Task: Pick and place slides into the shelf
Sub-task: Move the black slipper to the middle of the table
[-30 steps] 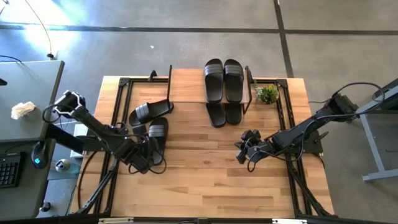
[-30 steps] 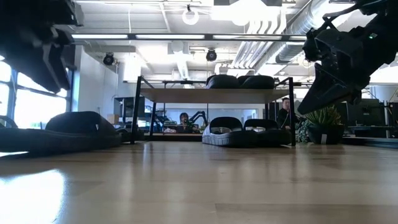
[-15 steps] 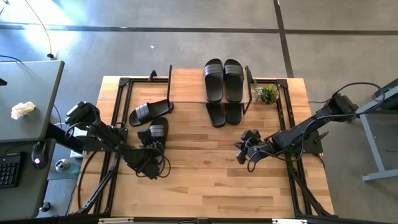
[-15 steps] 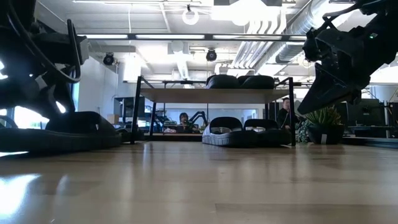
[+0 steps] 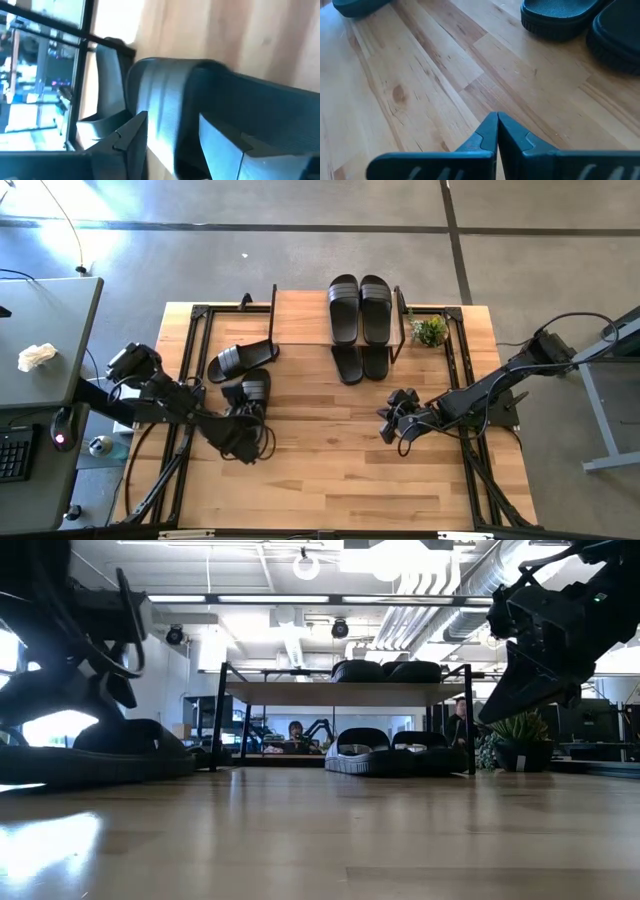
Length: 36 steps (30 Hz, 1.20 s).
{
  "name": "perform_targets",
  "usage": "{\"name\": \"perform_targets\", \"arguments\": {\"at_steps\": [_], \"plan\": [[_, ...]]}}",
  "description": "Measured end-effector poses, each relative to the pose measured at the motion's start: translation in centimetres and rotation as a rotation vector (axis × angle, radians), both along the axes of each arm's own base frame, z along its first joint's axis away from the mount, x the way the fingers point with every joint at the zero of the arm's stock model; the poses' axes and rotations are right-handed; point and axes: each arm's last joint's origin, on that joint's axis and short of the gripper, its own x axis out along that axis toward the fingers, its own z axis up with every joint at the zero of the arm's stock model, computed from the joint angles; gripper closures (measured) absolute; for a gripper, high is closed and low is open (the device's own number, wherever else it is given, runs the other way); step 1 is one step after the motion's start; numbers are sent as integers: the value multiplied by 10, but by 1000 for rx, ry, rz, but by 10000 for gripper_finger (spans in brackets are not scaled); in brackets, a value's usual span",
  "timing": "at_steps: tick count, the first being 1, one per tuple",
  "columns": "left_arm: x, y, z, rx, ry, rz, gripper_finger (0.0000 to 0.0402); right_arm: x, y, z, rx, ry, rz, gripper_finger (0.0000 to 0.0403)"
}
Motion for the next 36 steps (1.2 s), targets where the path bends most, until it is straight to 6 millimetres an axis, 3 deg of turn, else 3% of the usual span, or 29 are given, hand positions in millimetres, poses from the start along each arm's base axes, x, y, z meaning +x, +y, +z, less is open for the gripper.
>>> {"name": "perform_targets", "arguments": {"at_steps": [17, 21, 27, 31, 36], "plan": [[17, 49, -2, -57, 70, 159, 243, 0, 0, 0, -11, -2, -5, 403], [18, 53, -3, -75, 72, 182, 280, 0, 0, 0, -11, -2, -5, 403], [19, 51, -4, -119, 61, 190, 385, 0, 0, 0, -16, 0, 0, 403], [20, 50, -1, -161, 34, 244, 381, 0, 0, 0, -20, 2, 2, 403], [30, 35, 22, -181, 1, 246, 395, 0, 0, 0, -21, 2, 4, 403]]}}
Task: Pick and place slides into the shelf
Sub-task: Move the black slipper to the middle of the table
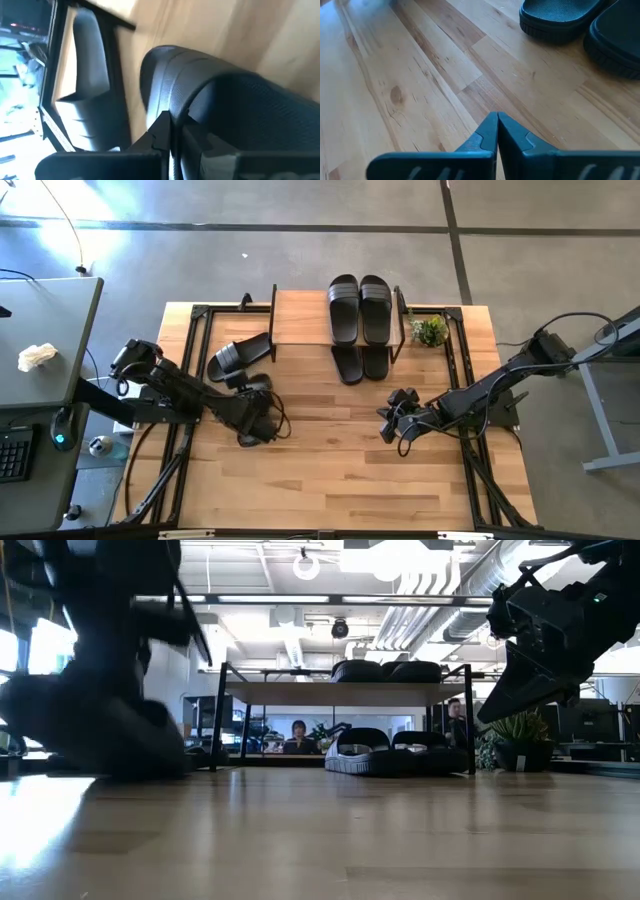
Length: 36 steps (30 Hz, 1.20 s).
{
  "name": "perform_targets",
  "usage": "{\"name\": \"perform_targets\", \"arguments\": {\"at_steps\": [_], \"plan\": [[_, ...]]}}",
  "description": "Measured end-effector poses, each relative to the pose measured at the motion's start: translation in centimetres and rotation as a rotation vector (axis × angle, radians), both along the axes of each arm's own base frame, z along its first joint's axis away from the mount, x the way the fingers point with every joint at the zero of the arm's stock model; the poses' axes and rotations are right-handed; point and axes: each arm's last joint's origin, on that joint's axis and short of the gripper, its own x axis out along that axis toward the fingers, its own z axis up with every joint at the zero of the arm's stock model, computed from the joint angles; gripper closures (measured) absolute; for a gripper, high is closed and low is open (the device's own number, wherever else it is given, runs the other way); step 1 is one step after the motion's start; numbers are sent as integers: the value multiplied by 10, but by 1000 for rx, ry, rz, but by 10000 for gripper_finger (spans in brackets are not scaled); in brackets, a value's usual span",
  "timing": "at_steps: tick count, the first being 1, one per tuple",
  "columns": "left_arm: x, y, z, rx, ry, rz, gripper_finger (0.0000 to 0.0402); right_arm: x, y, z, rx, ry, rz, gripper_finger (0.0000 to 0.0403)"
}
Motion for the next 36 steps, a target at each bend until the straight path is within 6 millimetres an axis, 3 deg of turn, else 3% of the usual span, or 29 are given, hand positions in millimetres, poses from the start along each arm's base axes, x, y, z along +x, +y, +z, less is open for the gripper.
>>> {"name": "perform_targets", "arguments": {"at_steps": [7, 11, 16, 26, 36], "plan": [[16, -28, 33, -17, -165, -14, 396, 0, 0, 0, -1, 0, 1, 403], [13, -42, 36, -35, -241, 20, 398, 0, 0, 0, -1, 0, 1, 403], [7, -54, 25, -16, -255, 73, 399, 0, 0, 0, -1, 0, 1, 403], [23, -69, -15, -2, -174, 56, 397, 0, 0, 0, 0, 1, 2, 403], [31, -72, -17, -35, -141, 9, 378, 0, 1, 0, 15, 10, 16, 403]]}}
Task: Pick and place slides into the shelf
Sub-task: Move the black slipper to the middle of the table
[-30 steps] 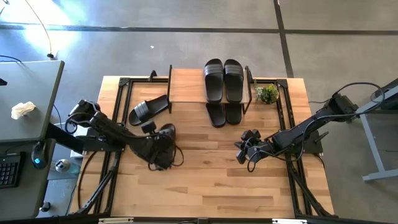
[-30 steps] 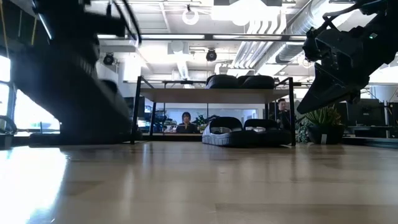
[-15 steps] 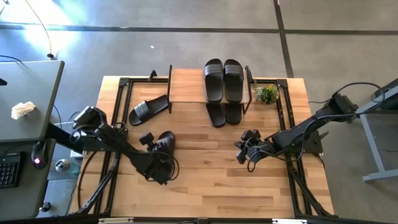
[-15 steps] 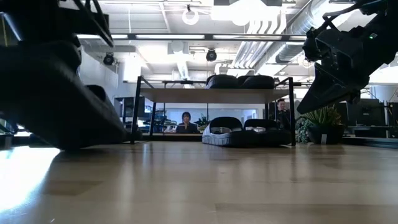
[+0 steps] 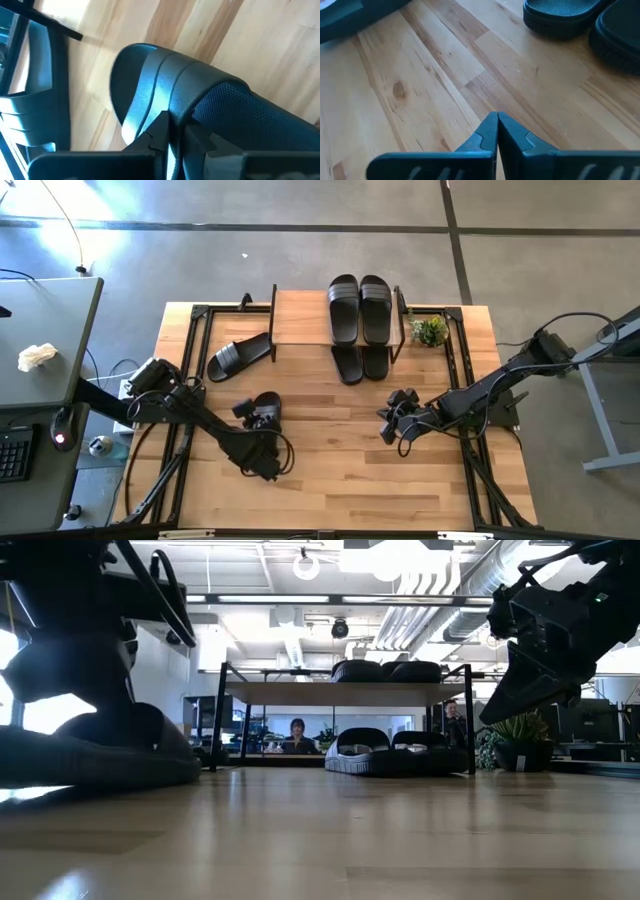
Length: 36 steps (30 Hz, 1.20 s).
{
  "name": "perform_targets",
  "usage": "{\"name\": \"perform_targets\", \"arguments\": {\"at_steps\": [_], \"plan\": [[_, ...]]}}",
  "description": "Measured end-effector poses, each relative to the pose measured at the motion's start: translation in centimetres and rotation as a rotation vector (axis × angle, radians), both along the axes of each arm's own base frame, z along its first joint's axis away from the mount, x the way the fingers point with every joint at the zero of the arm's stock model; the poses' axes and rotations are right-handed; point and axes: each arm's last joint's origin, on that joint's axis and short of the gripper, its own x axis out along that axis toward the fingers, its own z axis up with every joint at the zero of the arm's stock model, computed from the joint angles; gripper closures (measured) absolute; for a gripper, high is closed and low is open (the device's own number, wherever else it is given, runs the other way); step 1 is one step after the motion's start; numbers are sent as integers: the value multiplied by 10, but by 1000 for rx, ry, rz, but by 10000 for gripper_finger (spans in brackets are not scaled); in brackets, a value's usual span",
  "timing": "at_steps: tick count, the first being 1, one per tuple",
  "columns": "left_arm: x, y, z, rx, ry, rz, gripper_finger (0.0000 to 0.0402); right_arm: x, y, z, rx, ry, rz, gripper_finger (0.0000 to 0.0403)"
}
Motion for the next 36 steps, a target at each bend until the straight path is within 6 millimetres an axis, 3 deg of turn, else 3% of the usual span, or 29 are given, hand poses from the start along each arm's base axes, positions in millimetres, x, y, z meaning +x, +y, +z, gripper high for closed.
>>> {"name": "perform_targets", "arguments": {"at_steps": [11, 26, 36], "plan": [[3, -2, -1, -38, -29, 10, 324, 0, 0, 0, -3, 9, 21, 403], [11, -8, 18, -86, -3, -6, 207, 0, 0, 0, -8, 10, 26, 403], [14, -13, 26, -214, 21, 47, 181, 0, 0, 0, -21, 15, 38, 403]]}}
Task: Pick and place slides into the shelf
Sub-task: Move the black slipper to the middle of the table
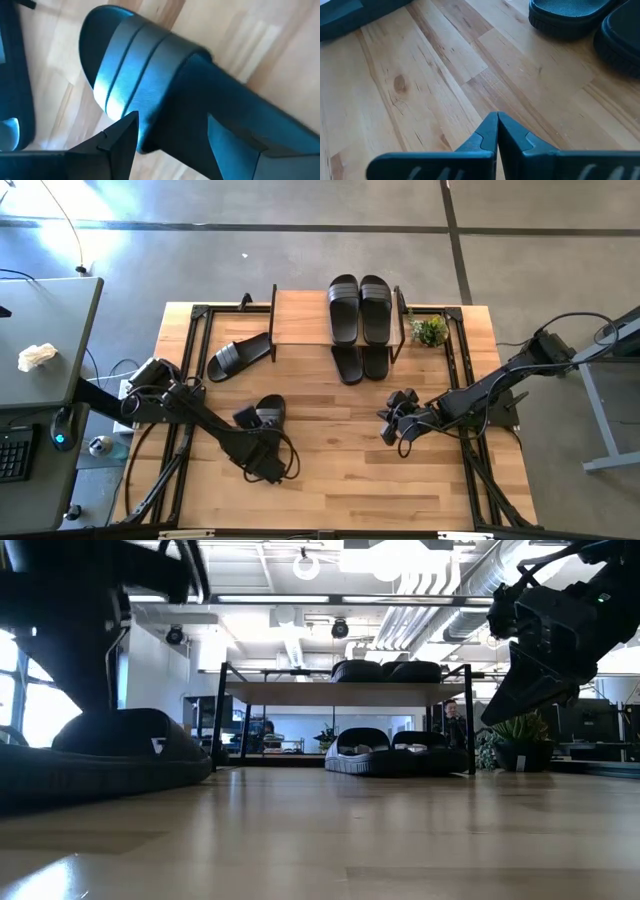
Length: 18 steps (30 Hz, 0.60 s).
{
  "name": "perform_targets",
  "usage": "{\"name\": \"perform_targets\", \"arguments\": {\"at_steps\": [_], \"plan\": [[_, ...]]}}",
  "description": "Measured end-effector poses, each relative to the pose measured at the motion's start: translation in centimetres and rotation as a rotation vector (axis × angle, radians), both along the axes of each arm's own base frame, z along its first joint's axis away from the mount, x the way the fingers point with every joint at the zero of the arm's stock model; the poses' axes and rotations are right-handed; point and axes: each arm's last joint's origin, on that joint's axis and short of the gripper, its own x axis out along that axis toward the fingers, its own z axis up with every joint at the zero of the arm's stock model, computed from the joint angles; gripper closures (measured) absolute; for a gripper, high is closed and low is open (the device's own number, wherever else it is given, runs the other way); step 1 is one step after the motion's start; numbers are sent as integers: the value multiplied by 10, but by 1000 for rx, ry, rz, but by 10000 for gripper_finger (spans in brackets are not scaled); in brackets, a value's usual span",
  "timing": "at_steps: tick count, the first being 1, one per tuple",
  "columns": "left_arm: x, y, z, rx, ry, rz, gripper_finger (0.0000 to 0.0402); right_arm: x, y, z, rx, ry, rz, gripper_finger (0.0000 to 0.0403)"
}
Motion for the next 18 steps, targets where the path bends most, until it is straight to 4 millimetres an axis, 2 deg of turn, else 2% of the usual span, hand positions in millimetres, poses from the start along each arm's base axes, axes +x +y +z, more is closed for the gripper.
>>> {"name": "perform_targets", "arguments": {"at_steps": [5, 13, 16, 18], "plan": [[8, -4, 28, -6, -17, 2, 192, 0, 0, 0, -5, 2, 5, 403], [11, -2, 97, 109, -90, 84, 220, 0, 0, 0, -13, 5, 13, 403], [9, 6, 122, 108, -214, 82, 233, 0, 0, 0, -11, 3, 12, 403], [5, 19, 139, 106, -270, 134, 243, 0, 0, 0, -10, 2, 14, 403]]}}
